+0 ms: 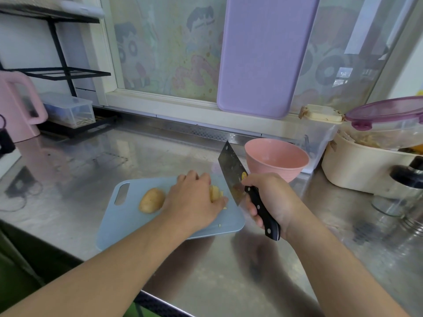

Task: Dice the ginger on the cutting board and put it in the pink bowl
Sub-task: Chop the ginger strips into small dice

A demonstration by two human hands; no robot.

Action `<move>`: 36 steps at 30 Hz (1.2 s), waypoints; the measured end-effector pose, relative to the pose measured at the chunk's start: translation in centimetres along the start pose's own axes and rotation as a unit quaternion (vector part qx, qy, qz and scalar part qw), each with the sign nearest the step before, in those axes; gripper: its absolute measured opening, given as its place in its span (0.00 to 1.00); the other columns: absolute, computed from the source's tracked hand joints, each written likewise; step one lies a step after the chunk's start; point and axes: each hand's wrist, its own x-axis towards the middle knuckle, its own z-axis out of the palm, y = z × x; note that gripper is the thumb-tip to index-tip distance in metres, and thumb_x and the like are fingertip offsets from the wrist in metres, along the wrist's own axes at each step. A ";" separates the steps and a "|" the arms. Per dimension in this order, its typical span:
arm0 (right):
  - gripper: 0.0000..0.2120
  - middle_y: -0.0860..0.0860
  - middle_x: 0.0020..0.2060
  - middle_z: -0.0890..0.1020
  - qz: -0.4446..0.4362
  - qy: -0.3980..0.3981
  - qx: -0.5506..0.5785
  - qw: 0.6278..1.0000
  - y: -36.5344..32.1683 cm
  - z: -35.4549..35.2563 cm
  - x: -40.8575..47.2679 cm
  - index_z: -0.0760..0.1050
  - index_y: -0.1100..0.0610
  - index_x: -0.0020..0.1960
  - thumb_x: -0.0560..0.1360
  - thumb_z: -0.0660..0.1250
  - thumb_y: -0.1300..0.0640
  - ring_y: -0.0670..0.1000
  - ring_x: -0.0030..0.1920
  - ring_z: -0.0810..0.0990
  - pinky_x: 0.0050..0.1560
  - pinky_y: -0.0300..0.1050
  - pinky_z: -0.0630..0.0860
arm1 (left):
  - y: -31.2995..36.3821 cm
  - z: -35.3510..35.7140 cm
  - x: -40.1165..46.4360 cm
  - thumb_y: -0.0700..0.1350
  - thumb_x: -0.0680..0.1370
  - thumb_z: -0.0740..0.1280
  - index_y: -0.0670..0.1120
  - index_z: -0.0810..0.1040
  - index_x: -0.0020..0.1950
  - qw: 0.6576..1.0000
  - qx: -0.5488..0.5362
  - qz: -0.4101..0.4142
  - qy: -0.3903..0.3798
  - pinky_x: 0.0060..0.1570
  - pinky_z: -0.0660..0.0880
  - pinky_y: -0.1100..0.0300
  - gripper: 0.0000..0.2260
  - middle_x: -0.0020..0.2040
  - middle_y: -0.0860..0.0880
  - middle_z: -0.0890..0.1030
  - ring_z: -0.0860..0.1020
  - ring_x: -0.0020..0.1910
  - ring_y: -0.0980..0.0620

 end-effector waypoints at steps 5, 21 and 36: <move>0.14 0.59 0.24 0.72 -0.005 -0.004 0.005 1.000 0.0 0.0 0.1 0.74 0.63 0.36 0.77 0.64 0.56 0.54 0.19 0.67 0.23 0.38 0.64 | -0.2 0.8 0.0 0.61 0.79 0.66 0.53 0.74 0.63 0.999 -0.009 0.028 0.025 0.56 0.75 0.50 0.17 0.59 0.52 0.72 0.69 0.64 0.47; 0.09 0.61 0.24 0.72 -0.034 -0.025 -0.069 0.997 0.3 0.7 0.1 0.68 0.60 0.38 0.77 0.61 0.60 0.54 0.18 0.66 0.27 0.43 0.64 | -3.4 -0.8 -0.1 0.50 0.75 0.72 0.60 0.74 0.69 0.993 -0.082 0.087 -0.024 0.68 0.70 0.56 0.22 0.61 0.61 0.75 0.70 0.65 0.55; 0.08 0.62 0.24 0.72 -0.015 -0.070 -0.071 0.995 0.3 0.5 0.3 0.72 0.64 0.44 0.77 0.63 0.58 0.55 0.19 0.67 0.23 0.41 0.64 | -3.0 0.4 0.2 0.62 0.77 0.70 0.59 0.76 0.65 0.992 -0.108 0.066 0.028 0.66 0.70 0.54 0.18 0.59 0.60 0.75 0.71 0.63 0.55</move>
